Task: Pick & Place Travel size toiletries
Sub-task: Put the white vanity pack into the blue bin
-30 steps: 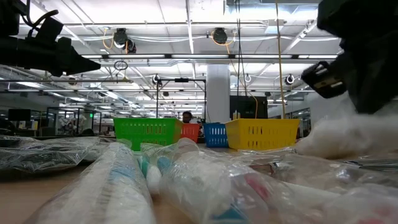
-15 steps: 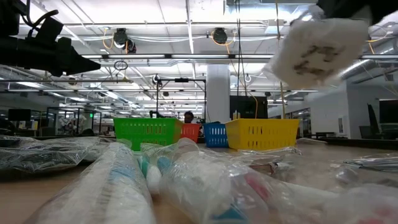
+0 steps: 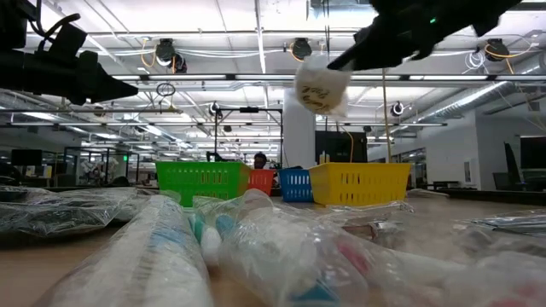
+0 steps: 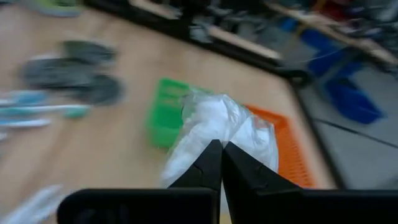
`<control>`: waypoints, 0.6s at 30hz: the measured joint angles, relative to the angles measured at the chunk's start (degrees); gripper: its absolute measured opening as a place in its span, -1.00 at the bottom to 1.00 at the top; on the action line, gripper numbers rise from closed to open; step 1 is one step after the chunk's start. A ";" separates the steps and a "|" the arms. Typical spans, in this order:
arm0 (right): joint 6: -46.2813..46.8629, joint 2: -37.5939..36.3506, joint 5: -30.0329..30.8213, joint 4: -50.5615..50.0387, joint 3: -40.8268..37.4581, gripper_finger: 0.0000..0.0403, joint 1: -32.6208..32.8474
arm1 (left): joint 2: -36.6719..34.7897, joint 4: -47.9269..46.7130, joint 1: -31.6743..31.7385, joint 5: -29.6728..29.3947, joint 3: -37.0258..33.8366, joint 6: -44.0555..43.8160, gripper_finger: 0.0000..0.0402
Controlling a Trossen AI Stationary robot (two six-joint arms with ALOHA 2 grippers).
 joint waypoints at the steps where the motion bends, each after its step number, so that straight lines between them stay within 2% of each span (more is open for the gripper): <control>1: -0.88 0.54 -0.04 1.56 0.00 -1.00 -2.02 | 0.00 0.00 0.00 -0.02 0.01 0.00 -1.00; 5: -2.29 4.28 -5.73 7.98 0.07 -1.00 -11.01 | 0.00 0.00 -0.01 0.01 0.00 0.00 -1.00; 9: 0.45 9.94 -11.88 10.66 0.05 -1.00 -18.87 | 0.00 0.00 -0.01 -0.01 0.00 0.00 -1.00; 13: 0.55 14.66 -13.49 11.07 0.02 -1.00 -22.94 | 0.00 0.00 -0.01 -0.02 0.00 0.00 -1.00; 18: 0.18 18.77 -13.59 12.66 0.02 -1.00 -24.41 | 0.00 0.00 0.01 0.01 0.00 0.00 -1.00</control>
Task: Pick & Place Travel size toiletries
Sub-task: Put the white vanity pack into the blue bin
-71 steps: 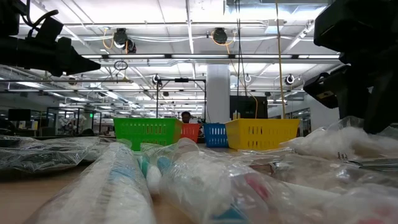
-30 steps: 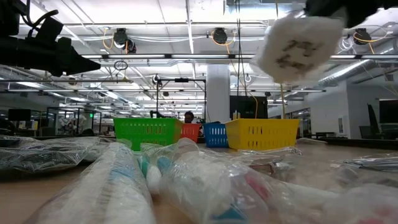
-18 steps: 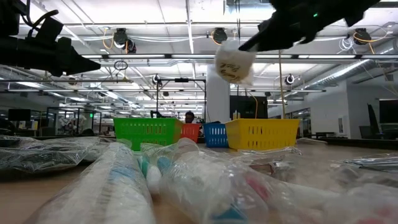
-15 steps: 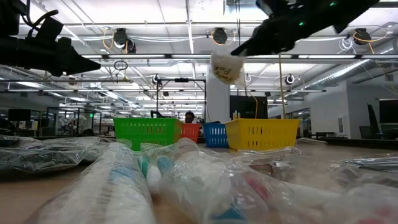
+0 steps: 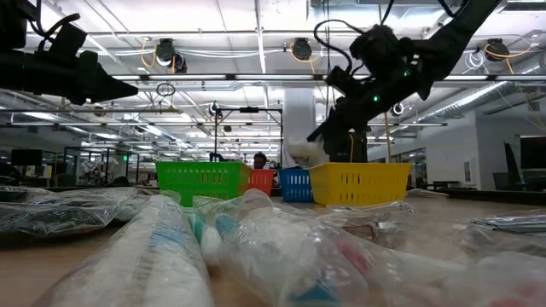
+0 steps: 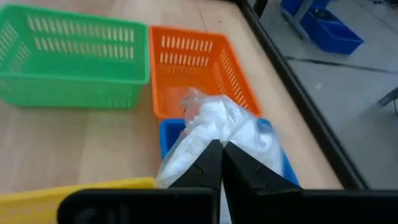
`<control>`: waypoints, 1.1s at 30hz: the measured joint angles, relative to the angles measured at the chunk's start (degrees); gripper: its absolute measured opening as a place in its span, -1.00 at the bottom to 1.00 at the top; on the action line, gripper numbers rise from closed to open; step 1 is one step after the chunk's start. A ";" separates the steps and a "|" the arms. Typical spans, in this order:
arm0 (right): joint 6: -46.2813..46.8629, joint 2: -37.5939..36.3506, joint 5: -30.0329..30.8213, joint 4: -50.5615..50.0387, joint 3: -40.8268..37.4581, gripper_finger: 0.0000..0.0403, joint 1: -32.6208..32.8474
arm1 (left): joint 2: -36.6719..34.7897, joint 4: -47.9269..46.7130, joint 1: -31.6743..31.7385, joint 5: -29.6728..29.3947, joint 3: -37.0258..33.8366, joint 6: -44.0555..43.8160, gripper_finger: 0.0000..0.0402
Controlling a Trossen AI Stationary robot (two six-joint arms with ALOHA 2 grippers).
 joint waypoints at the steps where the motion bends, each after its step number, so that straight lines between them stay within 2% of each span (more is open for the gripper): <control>1: -0.25 0.67 0.07 -0.05 0.00 -1.00 -0.13 | 0.00 0.00 -0.01 -0.01 0.00 0.00 -1.00; 13: -1.60 6.81 0.37 1.36 -0.04 -1.00 -0.27 | 0.00 0.00 -0.01 -0.02 0.00 0.00 -1.00; 20: -1.18 5.97 1.83 2.19 -0.04 -0.94 -0.27 | 0.00 0.00 0.00 0.00 0.00 0.00 -1.00; 24: -1.27 3.14 1.69 2.62 0.00 -0.79 0.24 | 0.00 0.00 -0.02 -0.02 0.00 0.00 -1.00; 33: 0.75 -3.26 1.70 1.95 1.11 -0.26 1.52 | 0.00 0.00 -0.01 -0.02 0.00 0.00 -1.00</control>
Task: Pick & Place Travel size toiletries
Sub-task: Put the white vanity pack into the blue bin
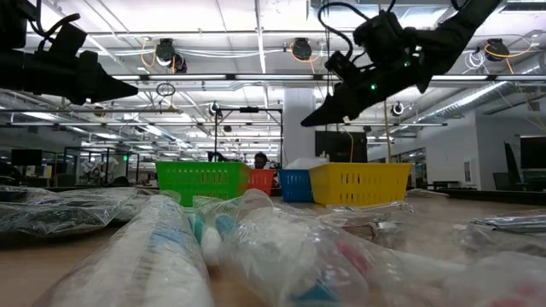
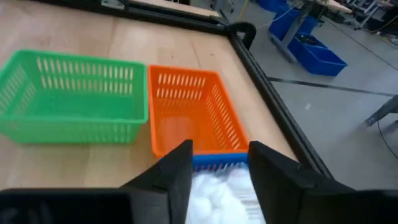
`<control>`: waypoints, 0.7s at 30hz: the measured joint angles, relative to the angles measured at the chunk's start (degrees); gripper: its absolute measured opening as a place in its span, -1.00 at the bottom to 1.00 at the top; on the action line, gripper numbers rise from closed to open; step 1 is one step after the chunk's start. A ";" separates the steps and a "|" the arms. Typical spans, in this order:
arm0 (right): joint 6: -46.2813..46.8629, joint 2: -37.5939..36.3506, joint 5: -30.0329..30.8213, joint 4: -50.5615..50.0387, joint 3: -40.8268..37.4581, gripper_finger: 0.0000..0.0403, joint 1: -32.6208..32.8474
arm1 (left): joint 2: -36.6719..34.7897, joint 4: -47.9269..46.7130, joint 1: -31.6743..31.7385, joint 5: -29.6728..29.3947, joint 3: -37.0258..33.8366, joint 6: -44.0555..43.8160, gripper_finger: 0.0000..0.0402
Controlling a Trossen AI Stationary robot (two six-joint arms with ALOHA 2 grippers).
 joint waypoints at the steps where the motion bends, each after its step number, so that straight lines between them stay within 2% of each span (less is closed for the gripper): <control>1: 0.13 -0.53 0.10 -1.92 1.12 -0.24 -0.09 | 0.00 0.00 -0.02 0.01 0.00 0.00 -1.00; 4: -0.66 -0.81 0.29 -10.59 7.25 -0.24 -0.59 | 0.00 0.00 0.01 0.00 0.00 0.00 -1.00; 11: -0.75 2.76 0.12 -31.63 20.86 -0.40 -1.25 | 0.00 0.00 0.00 0.02 0.00 0.00 -1.00; 16: -1.52 5.87 0.23 -33.85 20.80 -0.58 -2.24 | 0.00 0.00 0.00 -0.01 0.00 0.00 -1.00; 21: -1.69 9.85 0.18 -34.53 20.55 -0.90 -3.28 | 0.00 0.00 0.00 0.08 0.00 0.00 -1.00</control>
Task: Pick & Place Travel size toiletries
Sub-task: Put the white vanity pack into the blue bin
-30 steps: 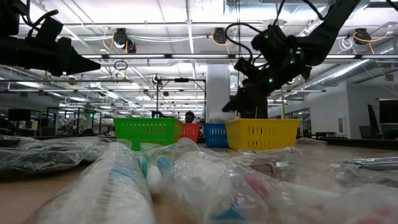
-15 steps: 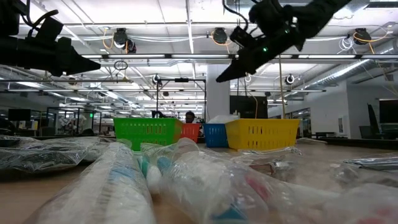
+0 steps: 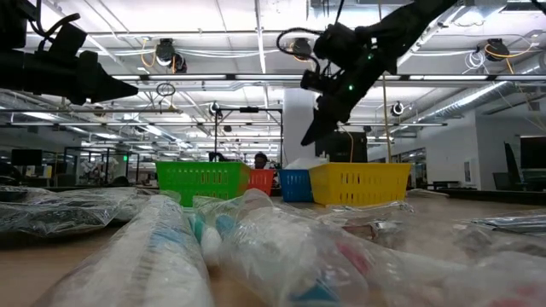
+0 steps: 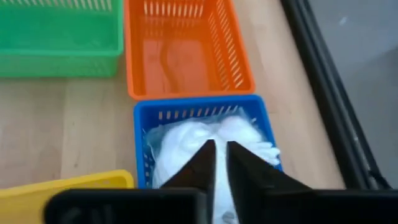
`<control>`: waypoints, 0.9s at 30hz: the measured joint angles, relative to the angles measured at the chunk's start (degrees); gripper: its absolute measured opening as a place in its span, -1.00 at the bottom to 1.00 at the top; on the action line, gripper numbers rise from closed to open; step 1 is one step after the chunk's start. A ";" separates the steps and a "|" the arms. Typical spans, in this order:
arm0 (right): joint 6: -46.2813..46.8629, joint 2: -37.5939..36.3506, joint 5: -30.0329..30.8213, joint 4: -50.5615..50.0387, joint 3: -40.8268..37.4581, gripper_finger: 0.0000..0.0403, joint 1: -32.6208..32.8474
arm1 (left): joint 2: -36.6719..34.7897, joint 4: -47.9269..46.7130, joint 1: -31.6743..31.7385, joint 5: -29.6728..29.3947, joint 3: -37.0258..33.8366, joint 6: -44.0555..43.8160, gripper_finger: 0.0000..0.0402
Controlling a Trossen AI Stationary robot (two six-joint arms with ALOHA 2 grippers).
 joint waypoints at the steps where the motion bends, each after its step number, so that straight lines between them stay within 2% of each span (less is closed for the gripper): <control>1: 0.00 0.73 -0.14 0.26 0.00 -0.95 -0.14 | 0.00 0.00 0.00 0.01 0.00 0.00 -1.00; 15: -0.17 11.13 -0.37 1.68 0.03 -0.99 -1.68 | 0.00 0.00 0.01 0.01 0.00 0.00 -1.00; 27: 1.17 11.13 -0.36 2.14 -0.02 -0.99 -1.87 | 0.00 0.00 0.01 0.01 0.01 0.00 -1.00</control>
